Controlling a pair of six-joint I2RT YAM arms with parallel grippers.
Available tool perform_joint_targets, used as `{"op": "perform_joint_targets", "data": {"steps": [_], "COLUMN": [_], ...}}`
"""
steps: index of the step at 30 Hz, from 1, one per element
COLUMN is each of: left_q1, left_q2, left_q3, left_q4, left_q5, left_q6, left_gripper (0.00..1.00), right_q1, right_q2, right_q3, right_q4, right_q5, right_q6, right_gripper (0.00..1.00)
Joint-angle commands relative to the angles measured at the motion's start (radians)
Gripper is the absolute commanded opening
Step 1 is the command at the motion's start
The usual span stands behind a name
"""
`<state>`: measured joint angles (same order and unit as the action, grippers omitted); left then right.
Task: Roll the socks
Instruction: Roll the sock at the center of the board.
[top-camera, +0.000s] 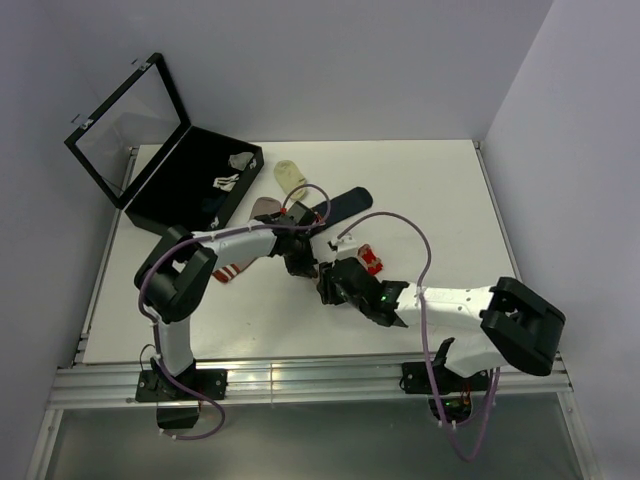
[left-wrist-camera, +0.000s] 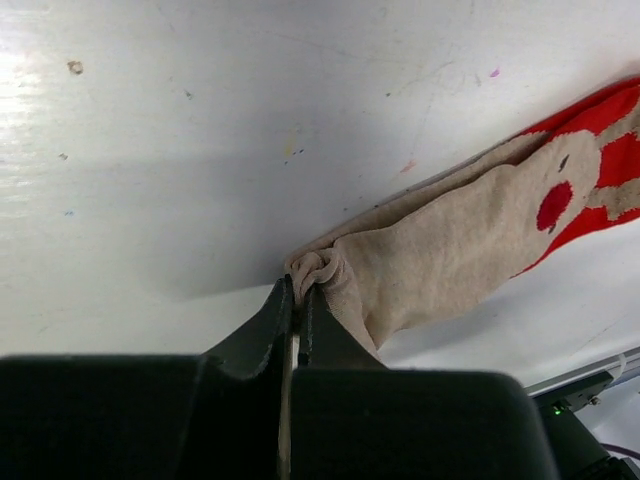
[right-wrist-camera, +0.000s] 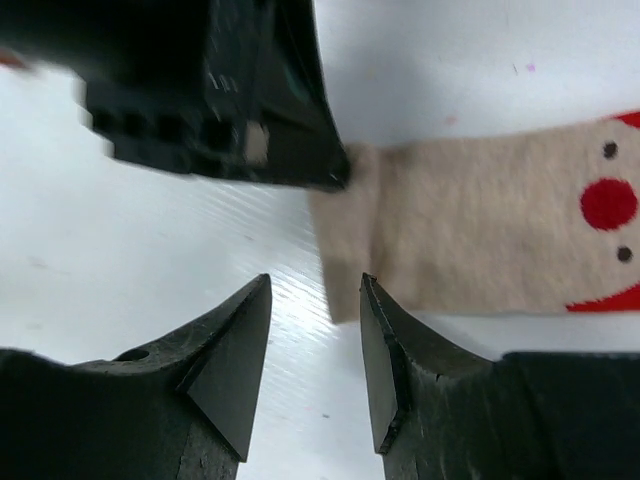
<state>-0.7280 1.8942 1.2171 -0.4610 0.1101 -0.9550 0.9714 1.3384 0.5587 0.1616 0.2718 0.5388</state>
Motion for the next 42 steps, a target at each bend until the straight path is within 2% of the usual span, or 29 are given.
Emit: {"op": "perform_joint_targets", "data": {"steps": [1, 11, 20, 26, 29, 30, 34, 36, 37, 39, 40, 42], "left_q1": [-0.007, -0.005, 0.006, 0.025, 0.041, 0.044, 0.055, 0.056, 0.055, 0.056, 0.058, 0.058], "left_q2": [0.029, 0.057, 0.017, -0.041, -0.075, -0.086, -0.136, -0.153, -0.177, -0.213, -0.252, -0.296], "left_q3": [0.039, 0.091, 0.045, 0.012, -0.022, -0.042, -0.09, -0.109, -0.119, -0.157, -0.171, -0.211], "left_q4": [-0.122, -0.217, -0.245, -0.275, -0.28, -0.275, -0.226, -0.209, -0.197, -0.144, -0.122, -0.065], "left_q5": [-0.038, -0.066, -0.078, -0.092, -0.086, -0.081, -0.067, -0.061, -0.061, -0.055, -0.058, -0.073], "left_q6": [0.015, 0.007, -0.031, -0.054, -0.07, -0.074, -0.117, -0.143, -0.152, -0.186, -0.197, -0.224], "left_gripper": [0.0, 0.0, 0.0, 0.0, 0.0, 0.0, 0.01, 0.06, 0.16, 0.27, 0.35, 0.42], "right_q1": [0.056, 0.147, 0.216, 0.248, 0.248, 0.247, 0.243, 0.236, 0.219, 0.195, 0.179, 0.119], "right_q2": [0.063, 0.195, 0.317, 0.398, 0.398, 0.394, 0.325, 0.288, 0.279, 0.248, 0.237, 0.207], "right_q3": [0.05, 0.142, 0.213, 0.234, 0.207, 0.184, 0.119, 0.089, 0.078, 0.041, 0.026, -0.017], "right_q4": [-0.034, -0.023, -0.043, -0.08, -0.08, -0.067, 0.012, 0.047, 0.059, 0.1, 0.119, 0.177], "right_q5": [0.179, 0.264, 0.325, 0.366, 0.371, 0.36, 0.244, 0.158, 0.127, 0.072, -0.006, -0.09], "right_q6": [-0.074, -0.151, -0.191, -0.151, -0.117, -0.111, -0.102, -0.085, -0.079, -0.05, -0.039, -0.013], "right_gripper": [0.48, 0.46, 0.43, 0.3, 0.12, 0.03, 0.0, 0.0, 0.0, 0.0, 0.0, 0.0]}}
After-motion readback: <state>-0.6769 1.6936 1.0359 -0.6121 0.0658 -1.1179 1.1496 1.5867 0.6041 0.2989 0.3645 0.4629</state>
